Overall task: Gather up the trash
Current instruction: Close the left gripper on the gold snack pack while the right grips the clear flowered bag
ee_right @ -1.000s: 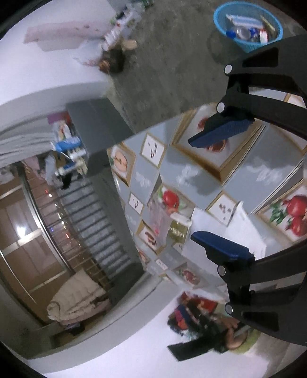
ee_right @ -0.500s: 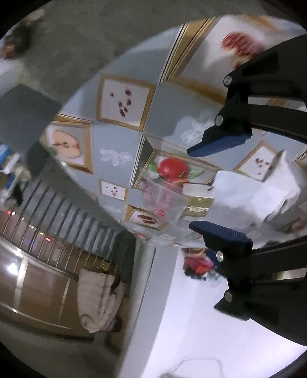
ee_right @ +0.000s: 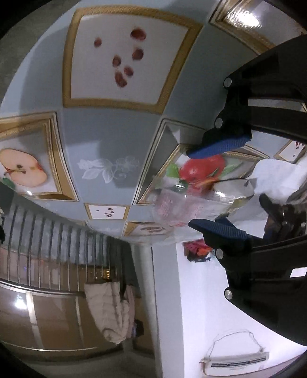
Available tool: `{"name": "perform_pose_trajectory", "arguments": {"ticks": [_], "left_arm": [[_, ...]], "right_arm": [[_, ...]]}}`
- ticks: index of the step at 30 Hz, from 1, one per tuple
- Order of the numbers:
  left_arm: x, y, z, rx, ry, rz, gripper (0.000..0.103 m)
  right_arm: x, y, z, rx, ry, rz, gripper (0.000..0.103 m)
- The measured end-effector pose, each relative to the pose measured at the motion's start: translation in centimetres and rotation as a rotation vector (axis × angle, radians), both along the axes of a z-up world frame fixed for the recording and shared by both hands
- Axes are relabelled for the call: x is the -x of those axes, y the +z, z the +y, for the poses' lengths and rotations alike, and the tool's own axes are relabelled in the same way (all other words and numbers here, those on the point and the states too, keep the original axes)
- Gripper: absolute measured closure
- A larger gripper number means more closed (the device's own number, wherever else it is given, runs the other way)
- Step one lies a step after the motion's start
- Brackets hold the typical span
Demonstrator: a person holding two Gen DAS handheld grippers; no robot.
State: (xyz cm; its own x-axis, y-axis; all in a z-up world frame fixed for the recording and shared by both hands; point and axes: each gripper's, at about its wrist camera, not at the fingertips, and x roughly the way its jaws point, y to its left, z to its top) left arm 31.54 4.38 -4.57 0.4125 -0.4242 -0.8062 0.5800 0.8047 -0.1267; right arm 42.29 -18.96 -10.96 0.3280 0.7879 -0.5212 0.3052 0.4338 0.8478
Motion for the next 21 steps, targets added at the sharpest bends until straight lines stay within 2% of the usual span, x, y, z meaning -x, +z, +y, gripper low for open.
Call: {"name": "perform_pose_trajectory", "arguments": {"ticks": [8,11,14,16,21], "left_arm": [[-0.6,-0.3,0.0,0.004,0.032,0.021,0.019],[-0.8,-0.5,0.0,0.001,0.033,0.028,0.019],[-0.9,-0.7,0.0,-0.012,0.046,0.032,0.019],[-0.9,-0.7,0.1,-0.008,0.053,0.035,0.025],[-1.1,-0.7,0.7,0.017,0.066,0.046,0.029]], "right_arm": [[-1.0,-0.4,1.4,-0.037,0.023,0.051,0.051],[-0.8,-0.3,1.8,-0.031,0.03,0.069,0.054],[-0.9,-0.5,2.1,-0.028,0.027,0.087,0.059],[-1.0,-0.6,2.3,-0.03,0.017,0.1,0.065],[-0.9,-1.1,2.1,-0.045,-0.003,0.119,0.074]]}}
